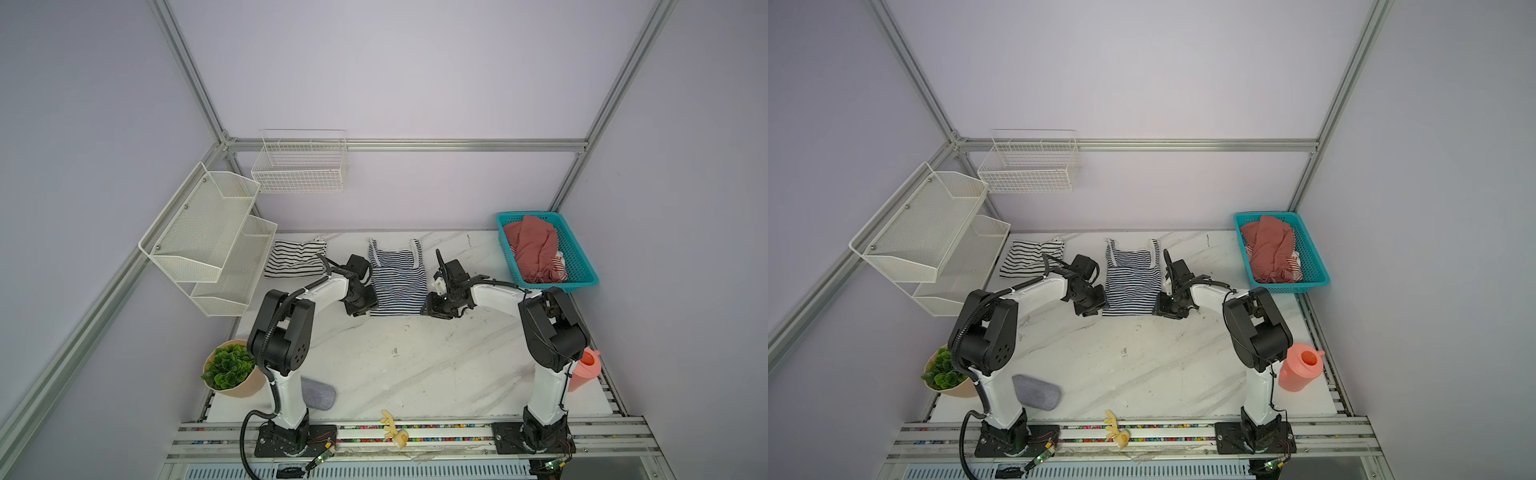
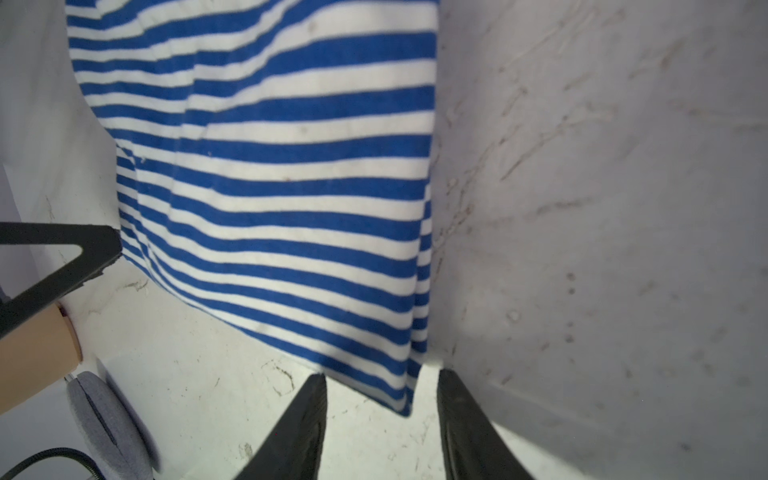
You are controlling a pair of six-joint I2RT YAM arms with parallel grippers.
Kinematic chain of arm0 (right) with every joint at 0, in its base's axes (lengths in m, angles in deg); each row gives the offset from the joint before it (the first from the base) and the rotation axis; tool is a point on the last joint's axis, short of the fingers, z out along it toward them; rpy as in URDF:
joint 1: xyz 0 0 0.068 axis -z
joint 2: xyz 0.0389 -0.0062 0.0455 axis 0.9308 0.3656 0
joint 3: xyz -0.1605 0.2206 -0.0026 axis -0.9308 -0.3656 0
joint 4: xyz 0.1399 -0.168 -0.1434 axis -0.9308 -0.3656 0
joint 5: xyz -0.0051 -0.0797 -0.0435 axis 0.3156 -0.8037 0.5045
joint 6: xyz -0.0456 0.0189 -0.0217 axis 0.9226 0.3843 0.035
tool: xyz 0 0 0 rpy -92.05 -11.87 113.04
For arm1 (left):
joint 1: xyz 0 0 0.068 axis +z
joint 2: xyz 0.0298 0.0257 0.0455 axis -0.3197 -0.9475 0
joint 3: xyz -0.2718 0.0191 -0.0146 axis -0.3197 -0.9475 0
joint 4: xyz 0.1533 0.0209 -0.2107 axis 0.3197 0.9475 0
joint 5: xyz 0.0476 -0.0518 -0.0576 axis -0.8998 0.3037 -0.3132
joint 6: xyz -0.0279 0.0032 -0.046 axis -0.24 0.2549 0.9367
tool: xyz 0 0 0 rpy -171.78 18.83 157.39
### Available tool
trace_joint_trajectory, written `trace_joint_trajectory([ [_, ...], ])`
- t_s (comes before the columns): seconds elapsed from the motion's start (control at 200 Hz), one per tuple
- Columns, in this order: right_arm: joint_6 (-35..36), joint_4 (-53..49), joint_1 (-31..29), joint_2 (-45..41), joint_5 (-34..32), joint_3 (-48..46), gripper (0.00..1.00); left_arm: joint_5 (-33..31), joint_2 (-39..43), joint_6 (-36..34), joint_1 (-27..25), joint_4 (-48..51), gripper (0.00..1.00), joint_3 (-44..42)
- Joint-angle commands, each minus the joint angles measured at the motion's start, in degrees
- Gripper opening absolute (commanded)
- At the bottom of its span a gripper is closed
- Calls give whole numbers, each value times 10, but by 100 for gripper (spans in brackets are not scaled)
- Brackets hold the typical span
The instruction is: Fold and stack the tank tops
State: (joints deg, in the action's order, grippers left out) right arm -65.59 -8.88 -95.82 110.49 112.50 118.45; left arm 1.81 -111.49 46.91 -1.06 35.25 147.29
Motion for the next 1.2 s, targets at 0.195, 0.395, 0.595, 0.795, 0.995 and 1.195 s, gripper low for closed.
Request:
trace_joint_trajectory([
  [0.195, -17, 23, 2, 13, 11, -5, 37, 12, -7, 9, -4, -19, 44, -22],
  [0.395, -17, 26, 1, 15, 10, -13, 36, 16, -7, 9, -4, -19, 40, -32],
  [0.595, -19, 33, 2, 20, 11, -16, 32, 32, -15, 12, -6, -28, 33, -36],
  [0.795, -18, 37, 1, 20, 14, -17, 12, 37, -15, 15, -7, -30, 19, -43],
  [0.995, -16, 35, 1, -8, 10, -36, 0, 40, 9, 17, -7, -30, 0, -66],
  [1.195, -28, 38, -11, -109, 4, -108, 0, 32, 97, 39, -17, -31, 0, -142],
])
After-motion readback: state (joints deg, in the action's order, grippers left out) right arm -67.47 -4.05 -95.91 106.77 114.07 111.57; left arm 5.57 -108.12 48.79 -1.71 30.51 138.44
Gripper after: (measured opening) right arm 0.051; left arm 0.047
